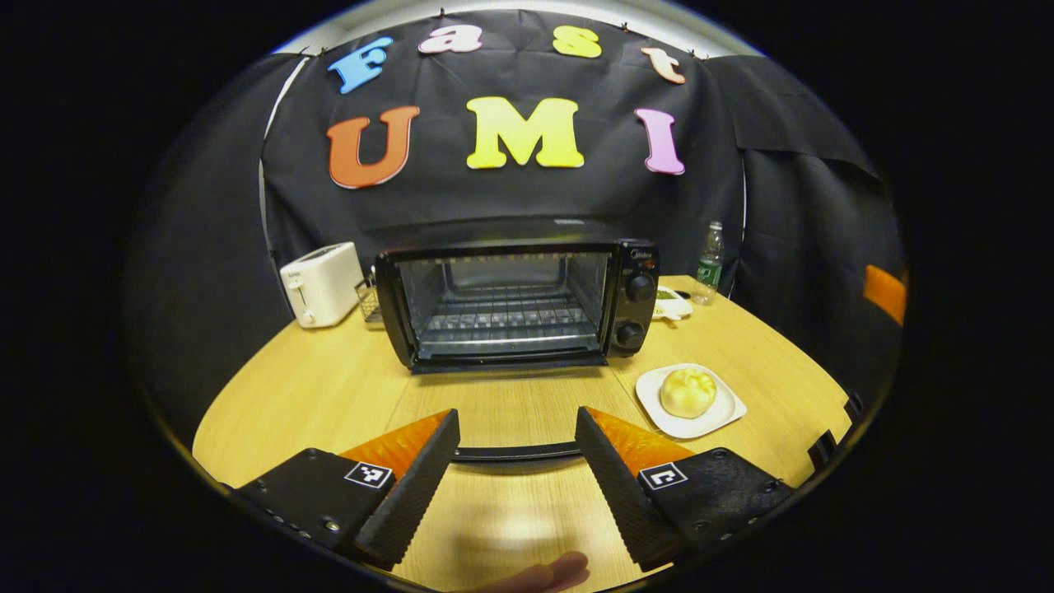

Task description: Open the electric oven with the left hand, put the food in, and close the electric oven.

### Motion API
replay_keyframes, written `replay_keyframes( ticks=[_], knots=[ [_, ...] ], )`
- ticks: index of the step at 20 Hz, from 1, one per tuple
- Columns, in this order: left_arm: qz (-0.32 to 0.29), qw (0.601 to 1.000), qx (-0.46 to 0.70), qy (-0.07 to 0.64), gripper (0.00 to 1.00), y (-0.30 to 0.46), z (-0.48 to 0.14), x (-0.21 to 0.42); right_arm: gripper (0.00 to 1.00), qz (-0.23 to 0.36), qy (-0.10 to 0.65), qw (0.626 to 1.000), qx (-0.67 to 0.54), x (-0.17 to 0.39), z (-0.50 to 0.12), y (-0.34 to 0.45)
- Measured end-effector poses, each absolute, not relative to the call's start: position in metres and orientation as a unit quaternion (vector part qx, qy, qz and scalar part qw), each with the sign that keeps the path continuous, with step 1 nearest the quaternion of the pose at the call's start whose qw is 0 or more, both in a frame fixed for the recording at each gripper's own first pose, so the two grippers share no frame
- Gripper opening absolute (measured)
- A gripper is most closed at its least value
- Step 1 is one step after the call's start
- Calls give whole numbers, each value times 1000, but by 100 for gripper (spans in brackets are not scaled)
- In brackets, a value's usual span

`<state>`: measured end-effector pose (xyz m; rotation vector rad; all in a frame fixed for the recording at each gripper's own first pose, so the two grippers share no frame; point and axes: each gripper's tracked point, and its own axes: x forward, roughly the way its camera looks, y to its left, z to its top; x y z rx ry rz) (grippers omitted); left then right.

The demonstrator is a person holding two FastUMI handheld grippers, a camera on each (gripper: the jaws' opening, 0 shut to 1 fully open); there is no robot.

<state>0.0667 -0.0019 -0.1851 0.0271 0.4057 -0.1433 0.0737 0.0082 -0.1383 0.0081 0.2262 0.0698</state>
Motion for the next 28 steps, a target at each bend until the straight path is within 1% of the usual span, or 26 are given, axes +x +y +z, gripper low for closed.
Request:
replay_keyframes(
  ticks=[4,6,8,11,13,16,17,19,24,26,28],
  knots=[
    [-44,991,9,123,93,23,-139,38,98,30,174,984,0,115,-198,23],
    [-37,994,15,105,93,31,-131,24,98,23,214,976,4,130,-235,28],
    [-26,995,13,98,93,43,-127,13,98,24,236,971,14,147,-259,32],
    [-15,994,-3,111,93,51,-132,-4,98,45,245,968,19,170,-288,49],
    [-18,995,-6,101,93,51,-122,-8,99,58,256,965,29,180,-305,61],
    [-18,996,-12,89,93,49,-113,-10,97,54,289,955,35,187,-332,65],
    [-15,996,-12,87,93,50,-111,-9,98,56,308,949,35,188,-338,67],
    [-9,996,-11,84,93,49,-103,-8,97,60,305,949,44,189,-337,70],
    [-10,999,-22,44,93,46,-73,-7,88,55,309,948,45,186,-335,66],
    [-20,999,-18,35,93,42,-69,-11,86,52,312,947,61,180,-333,65],
    [-36,999,-21,23,93,35,-63,-14,86,59,311,944,94,174,-324,70]
  ],
)
